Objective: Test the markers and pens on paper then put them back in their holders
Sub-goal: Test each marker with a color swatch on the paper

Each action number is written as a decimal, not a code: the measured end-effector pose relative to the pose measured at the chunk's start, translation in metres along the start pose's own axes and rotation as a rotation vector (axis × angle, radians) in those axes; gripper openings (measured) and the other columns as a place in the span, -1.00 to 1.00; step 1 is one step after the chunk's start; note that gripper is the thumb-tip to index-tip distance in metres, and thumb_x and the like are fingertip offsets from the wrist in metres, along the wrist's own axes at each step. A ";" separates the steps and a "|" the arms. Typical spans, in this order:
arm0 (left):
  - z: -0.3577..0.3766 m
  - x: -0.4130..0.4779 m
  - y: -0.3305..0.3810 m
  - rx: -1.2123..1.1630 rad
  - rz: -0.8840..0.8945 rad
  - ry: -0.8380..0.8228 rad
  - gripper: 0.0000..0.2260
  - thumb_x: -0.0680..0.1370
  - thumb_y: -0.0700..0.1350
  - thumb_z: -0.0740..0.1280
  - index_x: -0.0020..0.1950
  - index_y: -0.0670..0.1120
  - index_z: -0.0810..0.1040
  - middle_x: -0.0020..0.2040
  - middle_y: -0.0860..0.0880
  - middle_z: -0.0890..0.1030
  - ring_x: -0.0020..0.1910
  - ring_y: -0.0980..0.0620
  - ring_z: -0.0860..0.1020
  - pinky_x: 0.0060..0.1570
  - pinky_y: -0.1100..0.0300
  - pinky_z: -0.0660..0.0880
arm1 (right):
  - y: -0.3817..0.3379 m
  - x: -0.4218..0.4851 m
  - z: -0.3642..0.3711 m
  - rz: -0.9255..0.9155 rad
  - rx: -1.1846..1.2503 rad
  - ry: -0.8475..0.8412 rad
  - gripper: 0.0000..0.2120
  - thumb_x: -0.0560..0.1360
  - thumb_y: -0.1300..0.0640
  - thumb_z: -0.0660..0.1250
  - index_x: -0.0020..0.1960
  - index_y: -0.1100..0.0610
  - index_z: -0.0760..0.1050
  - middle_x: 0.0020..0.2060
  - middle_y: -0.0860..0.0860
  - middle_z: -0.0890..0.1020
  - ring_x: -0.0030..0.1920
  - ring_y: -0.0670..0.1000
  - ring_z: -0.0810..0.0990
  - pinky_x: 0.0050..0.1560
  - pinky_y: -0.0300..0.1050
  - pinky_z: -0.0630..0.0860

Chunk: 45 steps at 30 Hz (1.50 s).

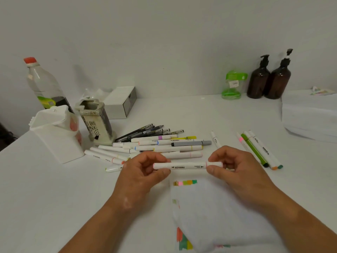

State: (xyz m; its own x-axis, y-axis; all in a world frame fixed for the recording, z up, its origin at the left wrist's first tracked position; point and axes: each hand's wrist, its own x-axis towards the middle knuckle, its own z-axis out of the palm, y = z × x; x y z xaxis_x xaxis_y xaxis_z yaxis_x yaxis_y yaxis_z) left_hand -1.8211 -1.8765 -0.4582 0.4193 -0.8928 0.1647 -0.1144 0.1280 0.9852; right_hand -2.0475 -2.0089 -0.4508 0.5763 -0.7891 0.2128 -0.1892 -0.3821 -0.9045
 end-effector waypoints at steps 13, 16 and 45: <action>0.023 -0.018 0.000 0.771 0.319 -0.144 -0.71 0.62 0.10 0.19 0.17 0.00 0.60 -0.16 0.21 0.54 -0.21 0.27 0.45 -0.20 0.45 0.30 | -0.011 -0.005 0.012 0.109 0.427 -0.150 -0.84 0.33 0.09 0.52 -0.11 0.06 0.64 -0.45 0.07 0.47 -0.48 0.00 0.38 -0.50 -0.19 0.35; 0.028 -0.020 0.002 0.773 0.367 -0.166 -0.71 0.64 0.19 0.16 0.15 0.09 0.58 -0.21 0.17 0.58 -0.25 0.19 0.48 -0.26 0.36 0.37 | -0.012 -0.009 0.017 0.088 0.412 -0.261 -0.77 0.33 0.01 0.54 -0.06 0.07 0.64 -0.43 0.11 0.52 -0.45 0.02 0.44 -0.48 -0.16 0.39; 0.020 -0.018 -0.011 1.059 0.193 -0.256 -0.46 0.43 0.44 0.27 0.32 0.23 0.45 -0.09 0.26 0.39 -0.01 0.18 0.38 0.12 0.19 0.35 | -0.003 -0.013 0.023 0.152 -0.165 0.005 -0.88 0.43 0.08 0.50 -0.19 -0.14 0.64 -0.31 -0.16 0.67 -0.29 -0.19 0.59 -0.38 -0.42 0.43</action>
State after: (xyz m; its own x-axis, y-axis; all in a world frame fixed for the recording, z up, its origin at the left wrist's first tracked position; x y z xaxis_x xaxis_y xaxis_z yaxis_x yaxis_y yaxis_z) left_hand -1.8458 -1.8703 -0.4732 0.1267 -0.9763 0.1753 -0.9217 -0.0506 0.3845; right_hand -2.0360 -1.9867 -0.4595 0.5276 -0.8457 0.0805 -0.4015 -0.3318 -0.8537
